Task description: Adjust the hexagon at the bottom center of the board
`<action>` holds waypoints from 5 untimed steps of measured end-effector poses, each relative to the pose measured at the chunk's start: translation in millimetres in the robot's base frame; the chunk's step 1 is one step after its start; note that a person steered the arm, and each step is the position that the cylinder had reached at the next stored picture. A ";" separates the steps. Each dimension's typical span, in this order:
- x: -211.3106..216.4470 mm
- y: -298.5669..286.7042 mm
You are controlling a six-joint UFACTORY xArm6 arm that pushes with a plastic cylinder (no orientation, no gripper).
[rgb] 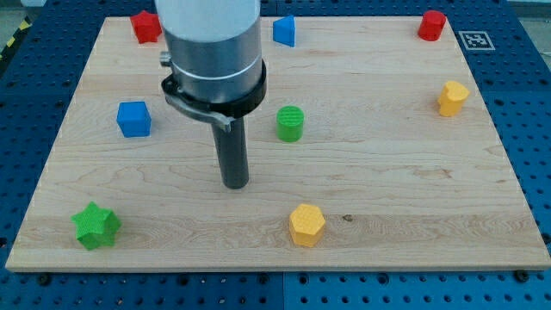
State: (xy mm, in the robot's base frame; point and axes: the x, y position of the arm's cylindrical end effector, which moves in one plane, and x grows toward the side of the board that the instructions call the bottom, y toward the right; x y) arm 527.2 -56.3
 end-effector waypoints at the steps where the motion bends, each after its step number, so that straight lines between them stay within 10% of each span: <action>1: 17.3 1.8; 5: 59.0 60.8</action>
State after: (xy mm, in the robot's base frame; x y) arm 586.2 4.5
